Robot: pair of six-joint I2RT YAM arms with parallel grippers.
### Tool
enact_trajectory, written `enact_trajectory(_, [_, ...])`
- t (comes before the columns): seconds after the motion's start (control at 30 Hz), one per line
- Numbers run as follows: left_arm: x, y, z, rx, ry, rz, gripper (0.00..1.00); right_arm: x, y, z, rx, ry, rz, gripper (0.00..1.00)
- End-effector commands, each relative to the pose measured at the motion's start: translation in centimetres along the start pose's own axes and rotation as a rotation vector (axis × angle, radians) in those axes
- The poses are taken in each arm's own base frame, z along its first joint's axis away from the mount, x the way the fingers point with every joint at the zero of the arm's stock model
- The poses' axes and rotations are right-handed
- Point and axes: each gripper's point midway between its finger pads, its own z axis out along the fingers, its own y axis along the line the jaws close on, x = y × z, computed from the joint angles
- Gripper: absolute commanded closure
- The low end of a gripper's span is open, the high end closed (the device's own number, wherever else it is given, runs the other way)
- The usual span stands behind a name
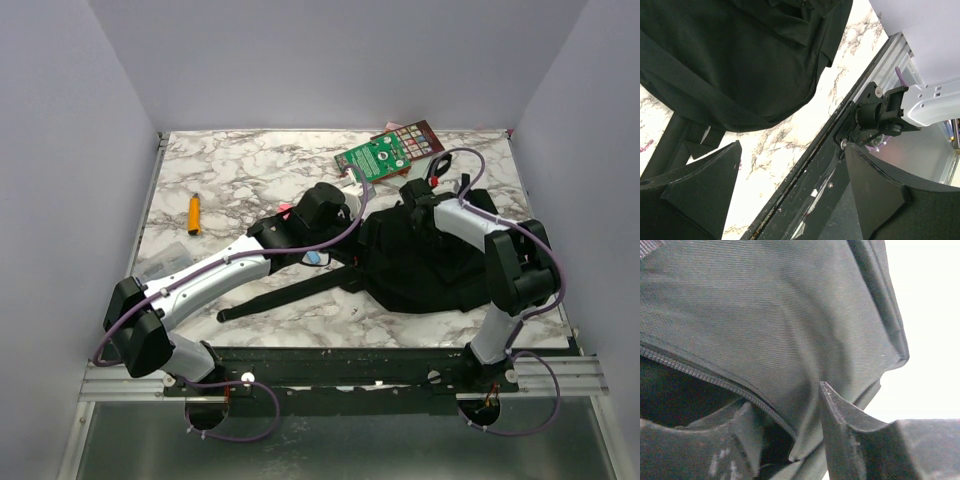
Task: Pack the student bag
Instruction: Place the stationery in the student bag.
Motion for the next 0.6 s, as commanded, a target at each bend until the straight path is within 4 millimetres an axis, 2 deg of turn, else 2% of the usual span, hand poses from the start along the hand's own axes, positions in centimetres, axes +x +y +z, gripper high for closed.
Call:
enact_trajectory(0.0, [-0.5,-1.1,-1.1,0.032,-0.028,0.018,0.13,-1.0,-1.8,0.6,0.072,-0.022,0.041,0.44])
enact_trajectory(0.1, [-0.7,-1.2,-1.4,0.03,-0.04,0.025,0.13,-0.7,-1.2,0.2,0.01,-0.006,0.042,0.32])
enact_trajectory(0.2, [-0.8,-1.2,-1.6,0.03,-0.046,0.026,0.13,-0.8,-0.7,-1.1,-0.089,-0.009,0.039,0.27])
enact_trajectory(0.27, [-1.0,-1.3,-1.8,0.029,-0.053,0.031,0.13,-1.2,-0.3,-2.5,-0.187,-0.026,0.058,0.24])
enact_trajectory(0.43, [-1.4,-1.1,-2.2,0.013,-0.077,0.048,0.13,-3.2,1.5,-7.8,-0.512,-0.101,0.123,0.18])
enact_trajectory(0.57, [-2.1,-0.7,-2.9,-0.024,-0.113,0.07,0.13,-4.8,2.0,-10.3,-0.632,-0.135,0.169,0.17])
